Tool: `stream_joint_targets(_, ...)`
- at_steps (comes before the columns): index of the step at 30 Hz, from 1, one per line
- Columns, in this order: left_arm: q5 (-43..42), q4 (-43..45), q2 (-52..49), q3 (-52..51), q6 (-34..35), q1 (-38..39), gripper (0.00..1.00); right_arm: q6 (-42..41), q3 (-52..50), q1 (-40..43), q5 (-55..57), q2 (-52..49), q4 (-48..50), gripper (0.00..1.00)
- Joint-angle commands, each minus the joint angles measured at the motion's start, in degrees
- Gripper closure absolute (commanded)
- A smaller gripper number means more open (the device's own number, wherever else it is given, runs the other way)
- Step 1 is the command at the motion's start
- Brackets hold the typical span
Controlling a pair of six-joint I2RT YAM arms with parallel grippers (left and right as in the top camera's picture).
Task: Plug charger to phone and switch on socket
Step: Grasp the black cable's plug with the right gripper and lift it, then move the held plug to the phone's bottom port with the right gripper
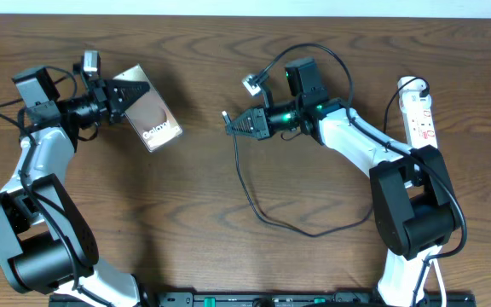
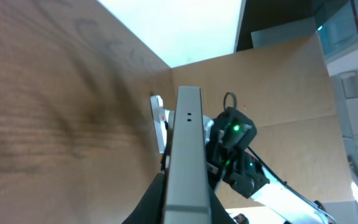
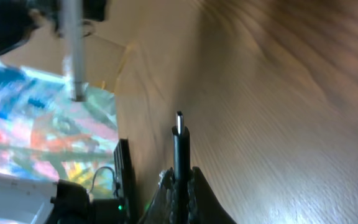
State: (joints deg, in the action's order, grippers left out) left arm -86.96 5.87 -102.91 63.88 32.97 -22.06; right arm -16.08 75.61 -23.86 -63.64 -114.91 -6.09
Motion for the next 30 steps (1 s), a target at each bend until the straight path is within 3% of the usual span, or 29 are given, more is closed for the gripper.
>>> stream_joint_targets(1,-3.1,4.5,0.3,0.9,5.6,0.0,0.93,1.8,0.6,-0.5,-5.8,-0.5,2.7,0.99)
stream_joint_targets(9,-3.0,17.9,0.3,0.9,16.0,2.6,0.93,-4.6,0.5,-0.8,-9.4,-4.8,10.7,0.99)
stream_joint_targets(15,-2.5,25.8,0.3,0.9,21.3,4.8,0.93,-24.3,0.5,-1.2,-18.4,-13.0,35.3,0.99)
stream_joint_targets(18,-1.9,27.9,0.3,0.9,21.4,5.4,0.93,-32.0,0.6,-2.3,-20.4,-15.5,45.0,0.99)
stream_joint_targets(25,0.9,29.9,0.3,0.9,21.3,5.4,0.93,-36.1,0.6,-5.2,-21.2,-15.7,51.6,0.99)
stream_joint_targets(30,4.1,34.1,0.3,0.9,21.4,5.4,0.93,-43.4,0.6,-6.5,-21.4,-15.7,60.0,0.99)
